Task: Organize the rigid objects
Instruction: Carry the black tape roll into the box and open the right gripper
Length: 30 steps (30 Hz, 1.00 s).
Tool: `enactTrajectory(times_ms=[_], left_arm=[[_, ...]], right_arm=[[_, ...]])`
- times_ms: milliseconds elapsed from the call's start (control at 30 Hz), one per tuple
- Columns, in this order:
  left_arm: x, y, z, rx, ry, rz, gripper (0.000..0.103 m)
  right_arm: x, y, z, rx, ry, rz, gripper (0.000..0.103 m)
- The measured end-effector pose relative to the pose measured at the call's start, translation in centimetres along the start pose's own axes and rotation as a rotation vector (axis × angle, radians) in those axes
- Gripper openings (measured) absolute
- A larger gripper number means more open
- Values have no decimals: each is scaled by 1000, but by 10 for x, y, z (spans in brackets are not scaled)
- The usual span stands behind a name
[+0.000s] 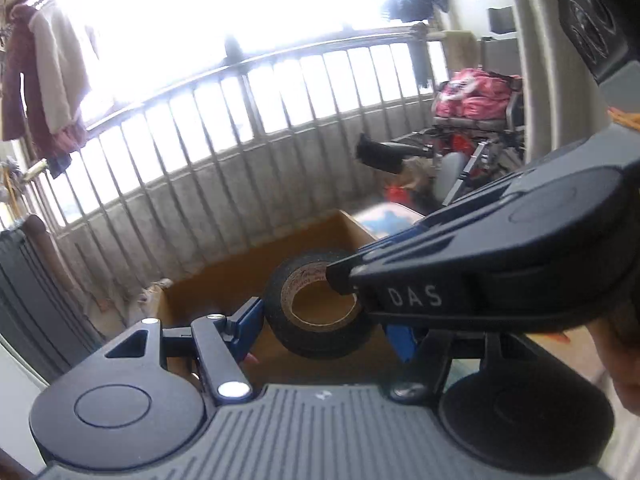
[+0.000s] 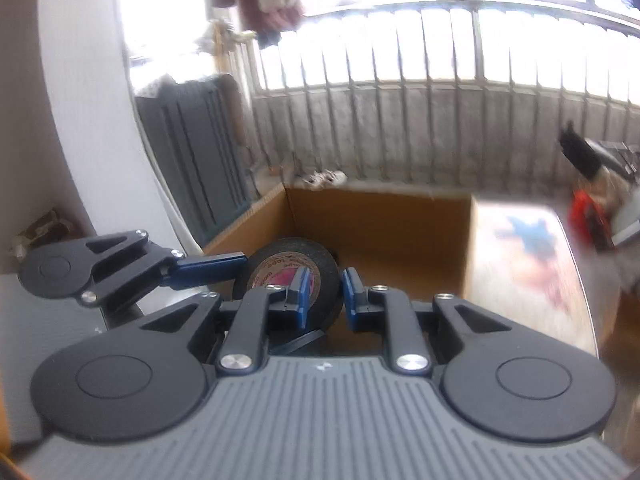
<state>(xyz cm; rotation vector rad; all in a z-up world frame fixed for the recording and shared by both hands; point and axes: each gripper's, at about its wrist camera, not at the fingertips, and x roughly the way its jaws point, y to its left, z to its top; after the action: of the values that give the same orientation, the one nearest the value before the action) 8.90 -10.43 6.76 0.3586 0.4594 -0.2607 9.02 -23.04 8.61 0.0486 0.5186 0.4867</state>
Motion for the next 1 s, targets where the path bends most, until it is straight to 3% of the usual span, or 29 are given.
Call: enactTrajectory(times_ms=[167, 300, 367, 467, 600, 833, 1000], left_arm=[[49, 34, 29, -77, 102, 9, 66], [117, 60, 35, -145, 250, -1, 66], [143, 77, 27, -182, 342, -20, 66], [184, 109, 12, -327, 501, -90, 66], [229, 136, -11, -492, 642, -152, 66], [277, 143, -33, -556, 753, -122, 66], [289, 148, -39, -565, 774, -84, 66]], right_arm=[[60, -29, 52, -8, 106, 81, 17], [130, -55, 81, 9, 249, 131, 17], [165, -64, 87, 17, 327, 141, 17], [220, -75, 90, 55, 445, 160, 17], [274, -99, 82, 164, 570, 202, 16], [320, -107, 61, 219, 679, 204, 16], [338, -112, 52, 230, 691, 209, 16]])
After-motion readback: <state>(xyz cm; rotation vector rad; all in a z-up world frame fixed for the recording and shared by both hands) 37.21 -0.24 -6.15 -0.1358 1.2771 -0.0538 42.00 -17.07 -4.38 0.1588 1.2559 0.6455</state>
